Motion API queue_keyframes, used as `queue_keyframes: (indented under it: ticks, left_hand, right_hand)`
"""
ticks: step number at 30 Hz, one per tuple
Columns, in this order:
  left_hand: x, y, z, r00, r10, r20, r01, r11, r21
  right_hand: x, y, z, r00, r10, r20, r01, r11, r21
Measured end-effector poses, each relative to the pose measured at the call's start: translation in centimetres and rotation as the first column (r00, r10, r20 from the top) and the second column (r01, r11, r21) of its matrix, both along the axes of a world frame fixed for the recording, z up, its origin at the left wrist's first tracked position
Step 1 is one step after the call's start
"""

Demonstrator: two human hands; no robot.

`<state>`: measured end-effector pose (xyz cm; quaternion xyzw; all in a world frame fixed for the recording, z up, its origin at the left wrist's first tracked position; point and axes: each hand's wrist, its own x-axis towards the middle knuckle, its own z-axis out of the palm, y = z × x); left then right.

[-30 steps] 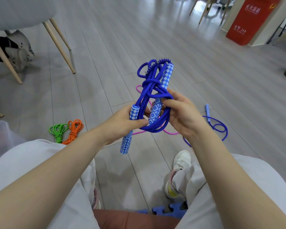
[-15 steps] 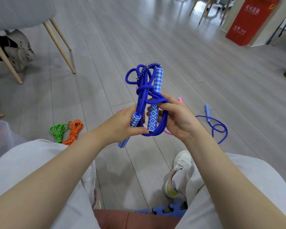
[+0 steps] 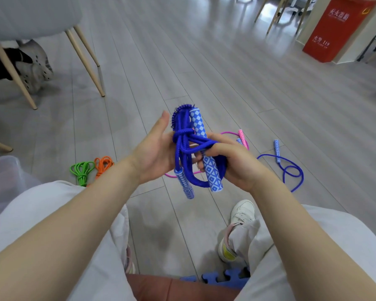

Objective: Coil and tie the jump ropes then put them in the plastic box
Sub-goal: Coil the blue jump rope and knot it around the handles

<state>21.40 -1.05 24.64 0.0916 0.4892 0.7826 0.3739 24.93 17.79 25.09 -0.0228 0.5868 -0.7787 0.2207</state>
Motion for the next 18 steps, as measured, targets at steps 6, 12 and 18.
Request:
queue_keyframes:
  ticks: [6, 12, 18]
  left_hand:
    - [-0.6, 0.9, -0.1, 0.875, 0.365, 0.319, -0.429, 0.889, 0.161]
    - [-1.6, -1.3, 1.6, 0.908, 0.387, 0.162, -0.417, 0.876, 0.244]
    - [-1.9, -0.9, 2.0, 0.812, 0.576, 0.095, -0.577, 0.817, -0.022]
  right_hand:
    - [0.9, -1.2, -0.5, 0.979, 0.205, 0.002, -0.198, 0.944, 0.264]
    - [0.6, -2.4, -1.8, 0.931, 0.077, -0.358, 0.23, 0.637, 0.735]
    - [-0.2, -1.9, -3.2, 0.854, 0.042, -0.519, 0.446, 0.455, 0.77]
